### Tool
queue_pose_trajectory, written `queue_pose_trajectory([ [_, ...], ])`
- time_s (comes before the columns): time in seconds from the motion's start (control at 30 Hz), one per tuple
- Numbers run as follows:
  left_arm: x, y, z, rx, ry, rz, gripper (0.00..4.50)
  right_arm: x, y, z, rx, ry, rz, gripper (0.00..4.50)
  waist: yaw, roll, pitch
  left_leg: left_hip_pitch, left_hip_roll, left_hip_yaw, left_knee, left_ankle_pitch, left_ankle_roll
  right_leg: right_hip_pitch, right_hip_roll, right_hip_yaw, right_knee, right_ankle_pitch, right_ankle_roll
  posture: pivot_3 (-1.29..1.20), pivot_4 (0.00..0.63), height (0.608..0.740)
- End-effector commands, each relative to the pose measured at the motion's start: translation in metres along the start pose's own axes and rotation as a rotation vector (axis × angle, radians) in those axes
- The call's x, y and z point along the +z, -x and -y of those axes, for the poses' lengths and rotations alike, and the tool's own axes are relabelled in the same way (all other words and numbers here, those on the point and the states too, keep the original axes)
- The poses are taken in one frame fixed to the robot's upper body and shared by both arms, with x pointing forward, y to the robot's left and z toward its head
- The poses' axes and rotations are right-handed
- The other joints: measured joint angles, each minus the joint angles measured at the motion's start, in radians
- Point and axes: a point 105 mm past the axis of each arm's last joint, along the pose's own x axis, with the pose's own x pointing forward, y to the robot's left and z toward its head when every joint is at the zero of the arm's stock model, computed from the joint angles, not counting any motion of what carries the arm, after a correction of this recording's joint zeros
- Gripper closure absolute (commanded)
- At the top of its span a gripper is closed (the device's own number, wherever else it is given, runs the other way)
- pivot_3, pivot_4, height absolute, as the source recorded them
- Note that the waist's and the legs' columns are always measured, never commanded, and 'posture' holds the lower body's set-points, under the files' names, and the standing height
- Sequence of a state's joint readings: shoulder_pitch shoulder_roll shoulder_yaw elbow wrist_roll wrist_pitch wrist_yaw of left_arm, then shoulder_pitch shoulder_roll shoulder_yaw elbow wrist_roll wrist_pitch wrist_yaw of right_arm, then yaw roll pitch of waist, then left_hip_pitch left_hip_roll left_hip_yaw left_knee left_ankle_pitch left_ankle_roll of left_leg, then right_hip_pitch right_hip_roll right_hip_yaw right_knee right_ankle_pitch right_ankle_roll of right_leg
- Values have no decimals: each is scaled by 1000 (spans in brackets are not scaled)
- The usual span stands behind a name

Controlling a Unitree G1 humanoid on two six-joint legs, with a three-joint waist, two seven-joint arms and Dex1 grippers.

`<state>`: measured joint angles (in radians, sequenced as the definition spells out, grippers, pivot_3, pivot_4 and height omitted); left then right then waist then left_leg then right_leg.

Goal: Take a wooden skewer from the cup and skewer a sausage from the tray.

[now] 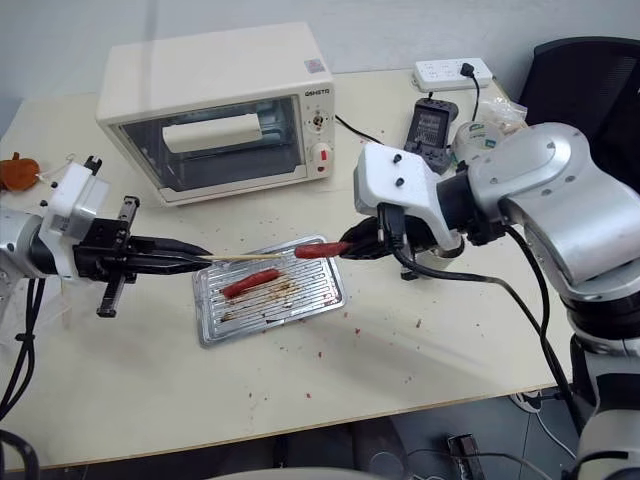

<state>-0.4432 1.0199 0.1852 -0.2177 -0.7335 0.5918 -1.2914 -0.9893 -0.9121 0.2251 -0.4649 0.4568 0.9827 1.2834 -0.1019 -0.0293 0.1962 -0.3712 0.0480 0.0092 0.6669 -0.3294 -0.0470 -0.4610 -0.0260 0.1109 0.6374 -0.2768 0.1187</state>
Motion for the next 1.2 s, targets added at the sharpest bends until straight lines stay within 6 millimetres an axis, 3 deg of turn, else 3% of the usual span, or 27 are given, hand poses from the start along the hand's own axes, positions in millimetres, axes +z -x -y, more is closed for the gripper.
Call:
queue_pose_trajectory([
  [0.03,9,1,0,-1,-49,4,4500,7,9,-3,-25,32,15,4271,3,0,0,0,0,0,0,0,0,0,0,0,0,0,0,0,150,740],
  [0.47,16,-3,1,-22,-63,14,4500,1,3,-3,-30,27,19,4271,19,0,0,0,0,0,1,0,0,0,0,0,0,0,0,0,150,740],
  [0.97,19,-13,1,-60,-76,28,4500,16,-2,-4,-12,43,54,4271,19,0,0,0,0,0,1,0,0,0,0,0,1,0,0,0,150,740],
  [1.2,18,-26,-2,-100,-81,54,4500,20,-4,-5,3,62,67,4271,20,0,0,0,0,0,2,0,0,0,0,0,2,0,0,0,150,740],
])
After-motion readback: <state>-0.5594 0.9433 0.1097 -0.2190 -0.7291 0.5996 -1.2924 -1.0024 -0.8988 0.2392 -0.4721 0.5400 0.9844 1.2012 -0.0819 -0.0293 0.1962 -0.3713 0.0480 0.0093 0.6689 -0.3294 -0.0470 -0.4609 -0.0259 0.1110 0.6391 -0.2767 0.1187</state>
